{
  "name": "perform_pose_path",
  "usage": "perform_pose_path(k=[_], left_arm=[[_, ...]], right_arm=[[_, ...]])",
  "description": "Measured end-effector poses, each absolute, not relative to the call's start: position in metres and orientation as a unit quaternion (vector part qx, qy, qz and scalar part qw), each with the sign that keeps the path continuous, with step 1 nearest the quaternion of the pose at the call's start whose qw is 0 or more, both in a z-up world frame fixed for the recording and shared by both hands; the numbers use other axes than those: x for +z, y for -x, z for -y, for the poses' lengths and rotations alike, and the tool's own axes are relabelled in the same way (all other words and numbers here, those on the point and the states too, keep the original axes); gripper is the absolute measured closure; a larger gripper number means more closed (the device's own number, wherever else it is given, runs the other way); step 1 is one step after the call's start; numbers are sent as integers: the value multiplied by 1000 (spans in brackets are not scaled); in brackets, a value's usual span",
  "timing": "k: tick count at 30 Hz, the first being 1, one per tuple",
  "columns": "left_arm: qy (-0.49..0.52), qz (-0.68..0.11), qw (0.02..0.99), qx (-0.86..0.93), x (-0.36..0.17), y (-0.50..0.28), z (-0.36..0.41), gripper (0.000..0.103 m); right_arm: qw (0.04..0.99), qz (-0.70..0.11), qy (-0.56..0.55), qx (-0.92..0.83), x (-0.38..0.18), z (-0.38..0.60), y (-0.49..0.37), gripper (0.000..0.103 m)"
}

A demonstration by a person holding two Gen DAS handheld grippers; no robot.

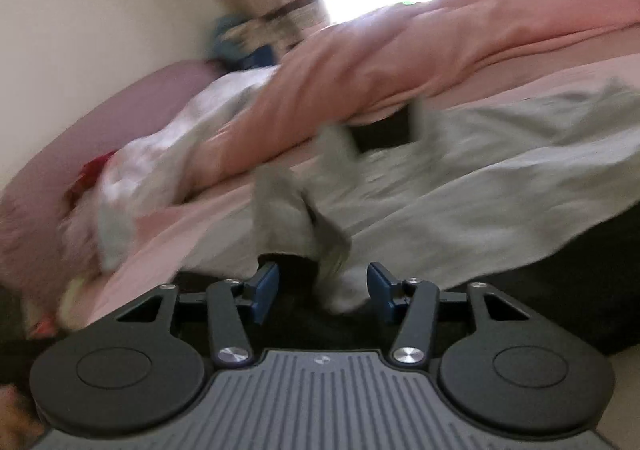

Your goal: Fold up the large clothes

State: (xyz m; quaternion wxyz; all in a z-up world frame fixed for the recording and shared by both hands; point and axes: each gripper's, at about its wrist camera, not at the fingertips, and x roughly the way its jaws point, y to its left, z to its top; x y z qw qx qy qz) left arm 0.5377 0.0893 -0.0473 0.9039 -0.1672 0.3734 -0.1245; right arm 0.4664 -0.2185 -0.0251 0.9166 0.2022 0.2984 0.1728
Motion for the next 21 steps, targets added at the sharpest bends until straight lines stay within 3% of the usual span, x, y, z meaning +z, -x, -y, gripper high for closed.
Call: perform_pose_path(k=[6,15,19,21], left_arm=[[223,-376,890,-130,-48,-532,-111,35],[257,-421,854,-168,-73,-546,-84,35],[275,-431,839,-187,-83,-554,-68,42],[262,-425,847,-184,-83,-556,-60,54]], right_arm=[[915,-304,-178,197,-19,208,-436,42],[929,-277,-227,87,-18,313,-389,41],[926,-278,-255,14,-27,367,-373,40],[920,-277,-277,-10,-34,390,-368,39]])
